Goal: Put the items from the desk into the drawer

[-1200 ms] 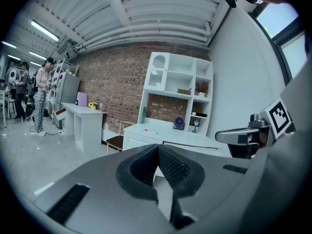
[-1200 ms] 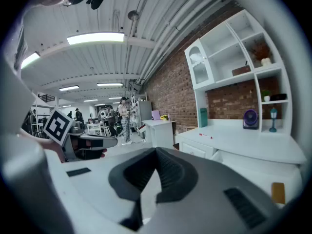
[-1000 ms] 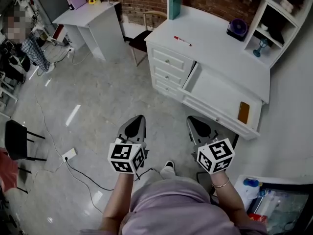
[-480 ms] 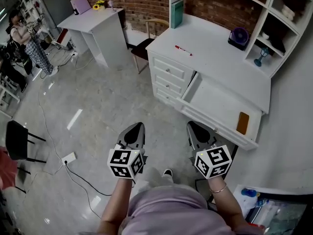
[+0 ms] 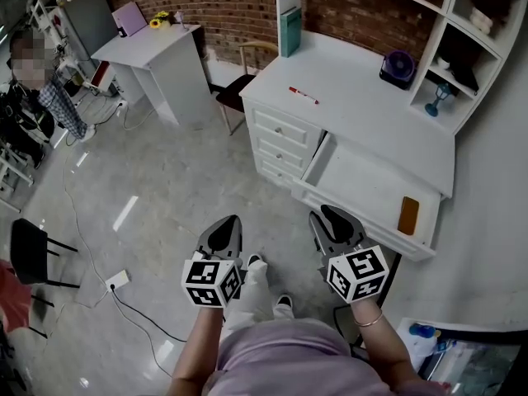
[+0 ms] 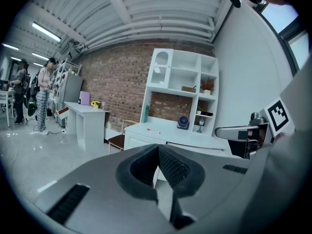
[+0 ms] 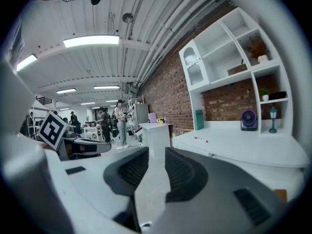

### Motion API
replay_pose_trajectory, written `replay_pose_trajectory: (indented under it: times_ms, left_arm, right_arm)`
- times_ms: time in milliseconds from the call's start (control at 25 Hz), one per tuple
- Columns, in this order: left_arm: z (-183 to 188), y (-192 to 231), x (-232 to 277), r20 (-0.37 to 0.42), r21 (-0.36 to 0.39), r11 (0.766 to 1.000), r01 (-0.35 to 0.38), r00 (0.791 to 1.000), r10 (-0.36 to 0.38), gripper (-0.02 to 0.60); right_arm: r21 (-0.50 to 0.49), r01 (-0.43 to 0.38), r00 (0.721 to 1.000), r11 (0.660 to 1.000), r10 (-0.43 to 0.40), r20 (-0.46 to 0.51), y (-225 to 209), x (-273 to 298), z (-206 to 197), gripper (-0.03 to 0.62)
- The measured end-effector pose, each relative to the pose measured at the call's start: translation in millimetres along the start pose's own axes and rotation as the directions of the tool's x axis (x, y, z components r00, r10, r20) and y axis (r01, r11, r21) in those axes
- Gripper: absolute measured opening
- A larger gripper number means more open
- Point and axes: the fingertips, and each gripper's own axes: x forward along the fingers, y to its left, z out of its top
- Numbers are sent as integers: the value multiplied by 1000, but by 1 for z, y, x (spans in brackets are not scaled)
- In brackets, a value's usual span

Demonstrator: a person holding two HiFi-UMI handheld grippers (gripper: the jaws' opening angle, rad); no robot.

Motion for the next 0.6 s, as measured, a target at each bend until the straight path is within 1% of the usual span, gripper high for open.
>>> replay_pose_trajectory:
  times_ms: [240,600]
  left_arm:
    - [5,20,32,-12,2,1000,6,1000,-6,0]
    - [29,75,108,-23,7,1000,28,999,-28,0]
  right_arm:
    - [0,8,1000,1000,-8,-2,-14,31,7,120]
    - [8,51,999,999,-51,-10,-50,109,27,137]
